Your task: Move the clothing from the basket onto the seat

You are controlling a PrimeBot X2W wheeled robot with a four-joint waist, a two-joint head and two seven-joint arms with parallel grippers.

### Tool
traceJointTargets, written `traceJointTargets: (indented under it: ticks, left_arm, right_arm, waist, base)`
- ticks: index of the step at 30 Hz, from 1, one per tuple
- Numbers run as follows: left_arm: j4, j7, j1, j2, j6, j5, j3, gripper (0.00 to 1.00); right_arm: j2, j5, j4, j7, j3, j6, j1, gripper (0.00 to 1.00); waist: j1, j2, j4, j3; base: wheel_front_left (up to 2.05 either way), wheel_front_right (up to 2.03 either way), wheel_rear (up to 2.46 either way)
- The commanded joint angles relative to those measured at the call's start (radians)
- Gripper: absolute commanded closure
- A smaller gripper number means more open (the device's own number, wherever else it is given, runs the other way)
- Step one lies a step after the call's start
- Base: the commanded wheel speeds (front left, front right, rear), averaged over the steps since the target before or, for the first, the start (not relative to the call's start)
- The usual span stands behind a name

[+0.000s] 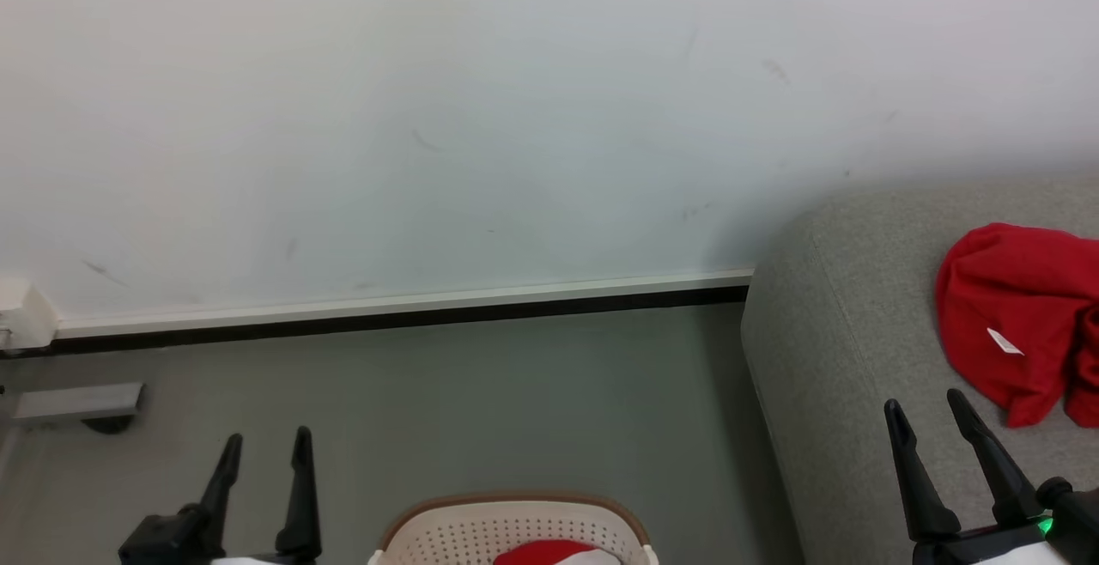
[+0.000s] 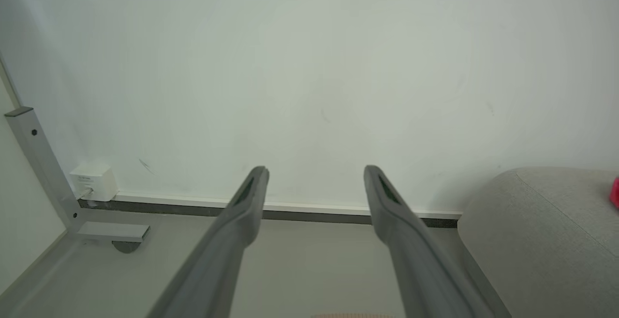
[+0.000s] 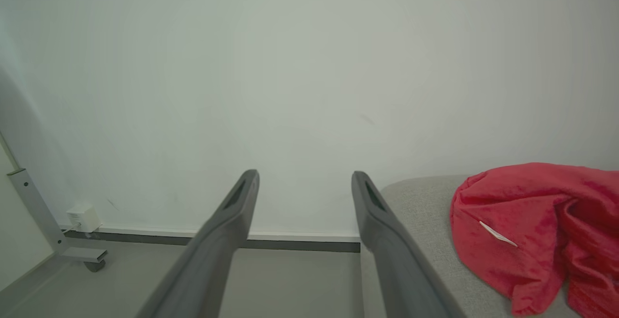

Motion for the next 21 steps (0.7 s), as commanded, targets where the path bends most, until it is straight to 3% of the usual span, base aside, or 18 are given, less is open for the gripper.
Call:
traceJointTargets:
  ticks: [1,11,21]
  left_arm:
    - [0.007,0.000,-0.013,-0.008,-0.006,0.017,-0.003,0.00]
    - [0.099,-0.001,-0.114,-0.024,-0.031,0.042,-0.022,0.00]
    - [0.277,0.014,-0.266,0.011,-0.056,0.053,-0.045,0.00]
  right_arm:
    - [-0.004,0.000,-0.002,-0.003,-0.006,-0.002,-0.019,0.00]
    - [-0.019,0.002,-0.027,-0.001,0.002,-0.002,-0.113,0.00]
    - [0.022,0.003,-0.077,-0.001,-0.025,-0.002,-0.251,0.00]
  waist:
    - [0.0000,0.0000,-0.011,0.012]
    - [0.0000,0.0000,-0.090,0.154]
    - [0.0000,0.0000,-0.182,0.346]
  base:
    - [0.00,0.00,0.00]
    - [0.00,0.00,0.00]
    - [0.00,0.00,0.00]
